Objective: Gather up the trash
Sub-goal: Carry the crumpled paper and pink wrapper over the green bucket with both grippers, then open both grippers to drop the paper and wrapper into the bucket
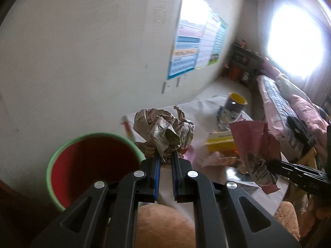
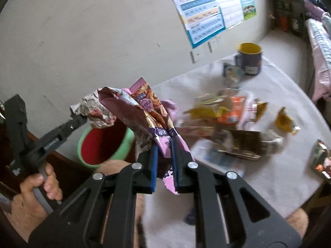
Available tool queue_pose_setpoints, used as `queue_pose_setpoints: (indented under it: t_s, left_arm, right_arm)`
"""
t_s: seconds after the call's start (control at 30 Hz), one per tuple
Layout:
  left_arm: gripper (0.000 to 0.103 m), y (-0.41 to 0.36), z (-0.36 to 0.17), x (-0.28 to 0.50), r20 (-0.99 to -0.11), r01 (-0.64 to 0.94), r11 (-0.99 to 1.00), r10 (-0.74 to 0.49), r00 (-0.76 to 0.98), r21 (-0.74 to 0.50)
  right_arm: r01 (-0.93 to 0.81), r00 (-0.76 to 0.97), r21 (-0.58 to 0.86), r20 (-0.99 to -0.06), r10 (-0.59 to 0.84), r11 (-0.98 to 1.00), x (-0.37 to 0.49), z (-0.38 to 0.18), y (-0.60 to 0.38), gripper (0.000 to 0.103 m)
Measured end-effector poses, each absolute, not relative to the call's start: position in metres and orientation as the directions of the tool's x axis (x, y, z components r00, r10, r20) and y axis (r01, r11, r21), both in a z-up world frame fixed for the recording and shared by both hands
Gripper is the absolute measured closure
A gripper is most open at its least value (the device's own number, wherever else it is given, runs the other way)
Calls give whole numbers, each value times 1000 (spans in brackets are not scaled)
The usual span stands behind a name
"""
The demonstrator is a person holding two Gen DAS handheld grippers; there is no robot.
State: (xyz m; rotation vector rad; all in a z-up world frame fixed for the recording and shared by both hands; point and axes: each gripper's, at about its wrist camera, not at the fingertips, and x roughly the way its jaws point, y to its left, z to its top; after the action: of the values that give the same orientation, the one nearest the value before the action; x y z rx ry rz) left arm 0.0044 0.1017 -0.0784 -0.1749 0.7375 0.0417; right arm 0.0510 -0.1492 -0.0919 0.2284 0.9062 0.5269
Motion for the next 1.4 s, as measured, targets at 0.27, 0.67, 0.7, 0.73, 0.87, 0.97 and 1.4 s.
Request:
queue_pose_setpoints:
  t_s: [0.27, 0.67, 0.7, 0.73, 0.87, 0.97, 1.4]
  left_arm:
    - [96, 163, -98, -6, -698, -240, 958, 67, 713, -154]
    - [96, 218, -129, -21, -750, -380, 913, 147, 645, -148]
    - [96, 220, -132, -23, -752, -385, 911, 150, 641, -147]
    - [96, 222, -133, -25, -754, -389, 909, 152, 639, -146]
    - [96, 225, -139, -20, -765, -403, 903, 155, 625, -147]
    - [96, 226, -141, -20, -769, -408, 902, 158, 619, -144]
    - [66, 227, -142, -15, -766, -436, 887, 173, 619, -152]
  right_arm:
    - [-402, 419, 412, -711, 564, 818, 66, -98, -78, 90]
    - [-470, 298, 442, -735, 609, 764, 92, -114, 14, 90]
    - [-472, 292, 443, -737, 609, 762, 94, -116, 19, 90]
    - [-473, 284, 446, -739, 611, 760, 95, -117, 24, 90]
    - [-472, 258, 465, -740, 621, 749, 102, -121, 38, 90]
    - [-471, 262, 468, -735, 625, 748, 105, -121, 45, 88]
    - [-457, 306, 457, -724, 618, 763, 96, -117, 21, 49]
